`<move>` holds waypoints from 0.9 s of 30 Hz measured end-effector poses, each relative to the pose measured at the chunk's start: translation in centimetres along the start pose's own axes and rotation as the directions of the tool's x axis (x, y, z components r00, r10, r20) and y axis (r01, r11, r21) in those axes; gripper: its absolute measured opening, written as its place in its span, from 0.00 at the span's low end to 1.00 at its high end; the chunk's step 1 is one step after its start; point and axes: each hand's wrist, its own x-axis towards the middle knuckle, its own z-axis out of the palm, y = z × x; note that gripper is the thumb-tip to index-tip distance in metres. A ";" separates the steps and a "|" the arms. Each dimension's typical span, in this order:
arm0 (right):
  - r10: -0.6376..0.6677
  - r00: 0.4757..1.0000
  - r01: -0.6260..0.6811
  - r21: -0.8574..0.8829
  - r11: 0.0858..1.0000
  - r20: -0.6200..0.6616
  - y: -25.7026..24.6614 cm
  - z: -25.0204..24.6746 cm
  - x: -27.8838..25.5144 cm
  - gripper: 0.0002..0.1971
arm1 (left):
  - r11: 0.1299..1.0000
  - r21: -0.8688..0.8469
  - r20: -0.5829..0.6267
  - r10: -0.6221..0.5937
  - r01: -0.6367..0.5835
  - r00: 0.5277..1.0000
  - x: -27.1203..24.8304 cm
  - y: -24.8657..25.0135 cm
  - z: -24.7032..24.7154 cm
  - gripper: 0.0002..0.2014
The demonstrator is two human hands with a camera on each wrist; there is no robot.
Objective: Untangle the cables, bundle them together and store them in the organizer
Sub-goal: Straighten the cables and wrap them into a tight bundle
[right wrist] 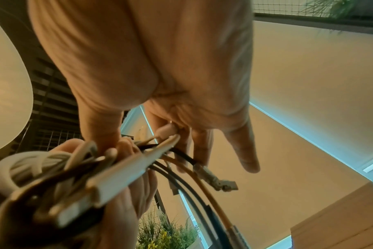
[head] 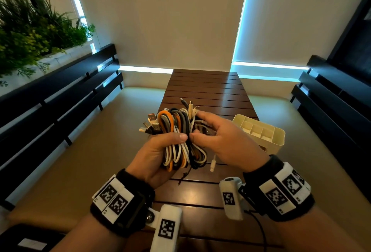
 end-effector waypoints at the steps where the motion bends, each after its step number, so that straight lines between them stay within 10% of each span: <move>1: 0.001 1.000 -0.001 -0.003 1.000 -0.002 -0.1 0.0 0.1 0.27 | 1.000 -0.020 0.001 0.005 -0.005 1.000 0.1 0.0 0.0 0.23; 8: 0.029 0.999 -0.028 -0.052 0.998 0.023 -0.3 0.4 -0.1 0.17 | 1.000 0.028 -0.088 -0.003 0.005 0.996 0.4 0.0 0.3 0.22; 20: -0.095 0.986 0.096 -0.004 0.995 0.136 0.8 -2.4 1.1 0.49 | 0.993 0.071 -0.094 -0.088 0.095 0.992 -0.5 0.4 0.6 0.09; 27: 0.026 0.997 -0.025 -0.010 1.000 0.077 1.4 0.0 0.5 0.11 | 0.998 0.046 -0.011 -0.052 0.052 0.999 -1.0 1.0 0.5 0.08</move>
